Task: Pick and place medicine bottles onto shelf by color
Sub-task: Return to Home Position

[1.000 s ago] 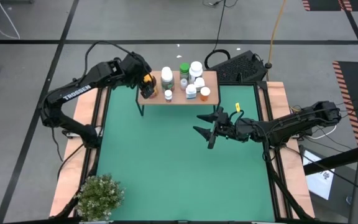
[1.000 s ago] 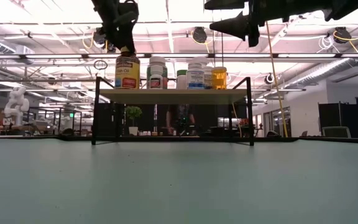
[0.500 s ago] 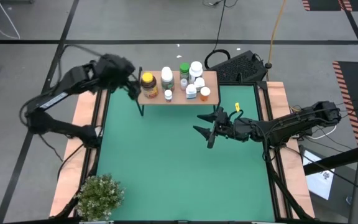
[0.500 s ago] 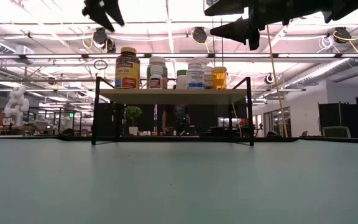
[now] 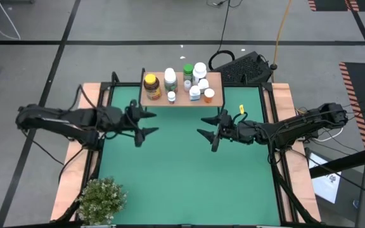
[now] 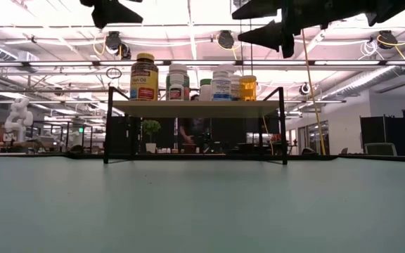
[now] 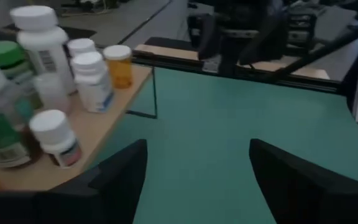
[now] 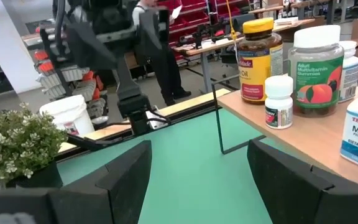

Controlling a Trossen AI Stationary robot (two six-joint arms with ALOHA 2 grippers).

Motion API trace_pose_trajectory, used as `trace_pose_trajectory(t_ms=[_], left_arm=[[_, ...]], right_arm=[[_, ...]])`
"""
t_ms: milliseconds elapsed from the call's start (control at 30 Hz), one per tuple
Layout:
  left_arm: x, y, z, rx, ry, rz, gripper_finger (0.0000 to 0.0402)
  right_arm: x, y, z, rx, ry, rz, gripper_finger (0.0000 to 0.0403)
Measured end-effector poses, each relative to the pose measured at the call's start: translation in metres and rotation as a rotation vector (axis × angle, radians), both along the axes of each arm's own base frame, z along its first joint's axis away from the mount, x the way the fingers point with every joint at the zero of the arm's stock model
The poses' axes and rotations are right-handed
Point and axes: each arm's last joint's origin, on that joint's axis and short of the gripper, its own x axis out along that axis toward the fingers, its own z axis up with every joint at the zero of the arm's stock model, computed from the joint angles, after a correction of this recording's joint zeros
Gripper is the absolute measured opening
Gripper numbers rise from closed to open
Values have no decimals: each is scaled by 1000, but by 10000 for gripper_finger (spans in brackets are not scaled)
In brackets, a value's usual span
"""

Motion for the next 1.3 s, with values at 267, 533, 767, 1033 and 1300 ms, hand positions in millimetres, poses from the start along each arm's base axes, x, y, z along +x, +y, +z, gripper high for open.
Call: trace_pose_trajectory(t_ms=[267, 533, 767, 1033, 1300], left_arm=[[-23, -10, 2, 74, -168, 3, 220], [-64, -6, -19, 162, -286, -53, 129], [-89, -1, -37, 170, -342, -12, 70], [-114, 2, -69, 253, -382, -64, 5], [-114, 6, -84, 328, -322, -10, 29]], right_arm=[[-9, 8, 6, -209, 71, -23, 204], [-10, 16, -3, -336, 174, 146, 110], [-18, 14, 2, -398, 179, 399, 49], [-44, 2, 10, -493, 170, 418, 7], [-89, -30, 13, -490, 145, 373, 1]])
